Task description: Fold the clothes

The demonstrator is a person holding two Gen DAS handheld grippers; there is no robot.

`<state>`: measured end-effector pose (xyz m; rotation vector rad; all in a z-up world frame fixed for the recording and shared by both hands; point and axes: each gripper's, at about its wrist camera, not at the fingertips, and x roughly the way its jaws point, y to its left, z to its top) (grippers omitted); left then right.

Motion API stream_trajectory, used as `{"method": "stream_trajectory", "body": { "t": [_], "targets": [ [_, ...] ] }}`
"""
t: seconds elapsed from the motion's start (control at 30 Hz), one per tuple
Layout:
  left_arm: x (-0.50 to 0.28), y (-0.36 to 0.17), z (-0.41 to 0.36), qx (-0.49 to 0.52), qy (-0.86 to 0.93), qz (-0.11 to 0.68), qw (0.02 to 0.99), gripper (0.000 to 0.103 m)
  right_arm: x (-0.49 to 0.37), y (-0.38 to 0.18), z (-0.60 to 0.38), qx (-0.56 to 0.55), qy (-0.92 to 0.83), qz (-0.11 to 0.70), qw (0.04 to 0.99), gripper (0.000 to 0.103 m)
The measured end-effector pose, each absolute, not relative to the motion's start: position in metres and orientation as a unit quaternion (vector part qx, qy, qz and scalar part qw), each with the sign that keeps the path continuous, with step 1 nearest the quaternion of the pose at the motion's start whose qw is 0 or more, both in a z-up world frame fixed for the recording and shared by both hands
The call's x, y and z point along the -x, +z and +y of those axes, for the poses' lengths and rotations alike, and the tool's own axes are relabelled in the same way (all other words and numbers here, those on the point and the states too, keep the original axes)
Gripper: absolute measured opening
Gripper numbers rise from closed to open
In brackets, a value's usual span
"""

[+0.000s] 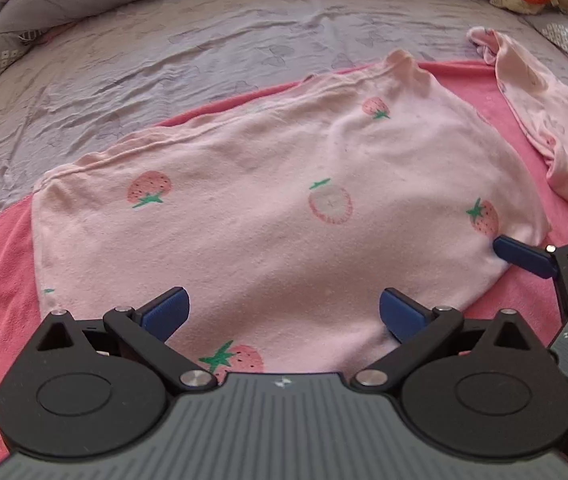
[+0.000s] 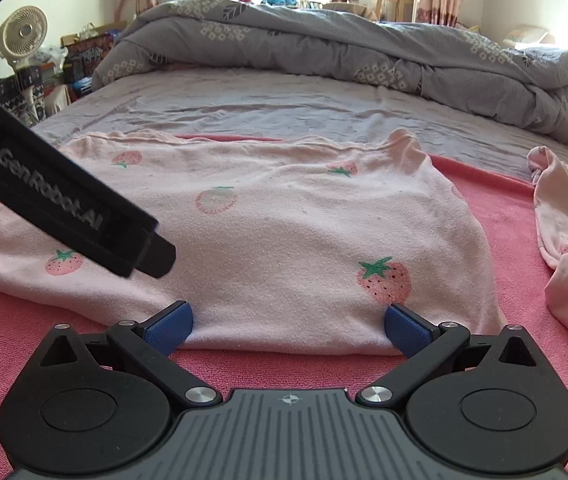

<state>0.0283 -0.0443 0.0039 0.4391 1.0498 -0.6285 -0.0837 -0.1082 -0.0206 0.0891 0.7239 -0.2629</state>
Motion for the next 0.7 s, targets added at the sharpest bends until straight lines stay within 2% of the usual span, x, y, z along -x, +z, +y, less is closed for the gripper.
{"method": "stream_trajectory", "body": {
  "t": [0.1,0.37,0.6,0.7],
  "targets": [
    [-0.029,-0.009,-0.055,-0.234,-0.282,0.495,0.788,0.103,0.085,-0.022,-0.109,-0.046,-0.127,0.350,0.927,0.103],
    [-0.056,-0.013,-0.066,-0.183,-0.219,0.500,0.817,0.103,0.087,-0.025,-0.108,-0.049,-0.128,0.345,0.929,0.103],
    [-0.069,-0.008,-0.071,-0.190,-0.198,0.460,0.844,0.103,0.086,-0.025,-0.108,-0.052,-0.126,0.344,0.929,0.103],
    [-0.083,-0.011,-0.072,-0.176,-0.195,0.469,0.843,0.103,0.086,-0.025,-0.108,-0.052,-0.126,0.343,0.929,0.103]
  ]
}}
